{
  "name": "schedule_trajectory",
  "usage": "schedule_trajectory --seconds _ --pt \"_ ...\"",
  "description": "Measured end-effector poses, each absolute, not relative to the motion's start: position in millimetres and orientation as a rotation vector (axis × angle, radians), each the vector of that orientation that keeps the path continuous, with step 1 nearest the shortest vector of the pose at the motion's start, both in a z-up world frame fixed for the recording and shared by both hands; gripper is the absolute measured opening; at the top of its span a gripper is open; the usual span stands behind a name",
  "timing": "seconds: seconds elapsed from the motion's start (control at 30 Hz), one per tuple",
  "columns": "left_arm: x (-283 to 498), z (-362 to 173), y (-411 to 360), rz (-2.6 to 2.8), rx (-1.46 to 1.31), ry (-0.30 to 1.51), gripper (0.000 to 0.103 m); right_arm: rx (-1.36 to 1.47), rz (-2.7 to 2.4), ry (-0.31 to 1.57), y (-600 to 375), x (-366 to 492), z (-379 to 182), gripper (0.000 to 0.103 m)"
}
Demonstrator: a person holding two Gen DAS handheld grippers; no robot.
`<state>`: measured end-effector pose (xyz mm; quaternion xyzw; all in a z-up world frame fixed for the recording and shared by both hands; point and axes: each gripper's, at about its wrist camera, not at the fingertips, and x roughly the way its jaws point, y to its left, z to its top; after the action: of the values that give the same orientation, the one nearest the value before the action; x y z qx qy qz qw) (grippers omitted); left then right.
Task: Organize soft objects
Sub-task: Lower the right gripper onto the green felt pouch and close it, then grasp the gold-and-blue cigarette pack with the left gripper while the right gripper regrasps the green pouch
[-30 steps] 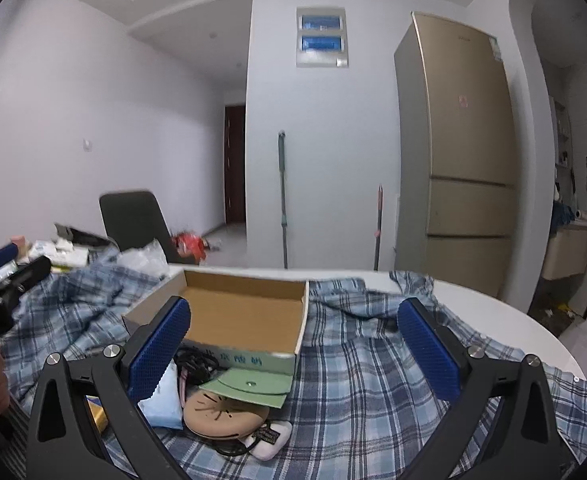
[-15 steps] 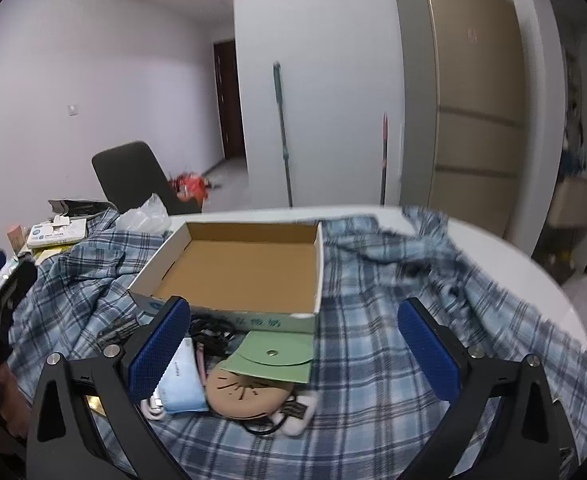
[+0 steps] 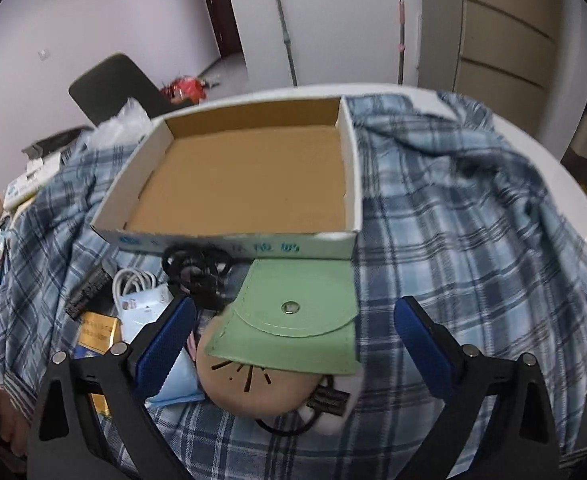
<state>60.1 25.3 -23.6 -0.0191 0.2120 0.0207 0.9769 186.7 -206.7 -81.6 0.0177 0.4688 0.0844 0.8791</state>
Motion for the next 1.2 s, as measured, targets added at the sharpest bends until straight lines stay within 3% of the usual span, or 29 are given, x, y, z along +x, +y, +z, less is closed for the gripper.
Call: schedule_trajectory --seconds 0.13,0.3,0.5,0.67,0.9,1.0,1.2 --pt "61 -25 24 0.035 -0.035 0.444 0.103 0.043 0.154 1.028 -203 197 -92 0.093" --pt "62 -26 23 0.037 -0.031 0.455 0.103 0.016 0.145 1.042 -199 199 -96 0.075" --pt "60 -25 22 0.058 -0.026 0.446 0.103 0.041 0.157 1.005 -210 189 -89 0.073" --pt "60 -25 20 0.08 -0.012 0.491 0.103 0.045 0.177 0.86 -218 155 -59 0.073" --pt "72 -37 14 0.066 -0.028 0.675 0.102 0.092 0.196 0.661 -228 131 -44 0.073" --pt "76 -44 10 0.025 -0.066 0.758 0.092 0.055 0.183 0.624 -227 130 -44 0.073" --pt "84 -63 -6 0.016 -0.067 0.874 0.085 -0.009 0.181 0.606 -220 126 -48 0.073"
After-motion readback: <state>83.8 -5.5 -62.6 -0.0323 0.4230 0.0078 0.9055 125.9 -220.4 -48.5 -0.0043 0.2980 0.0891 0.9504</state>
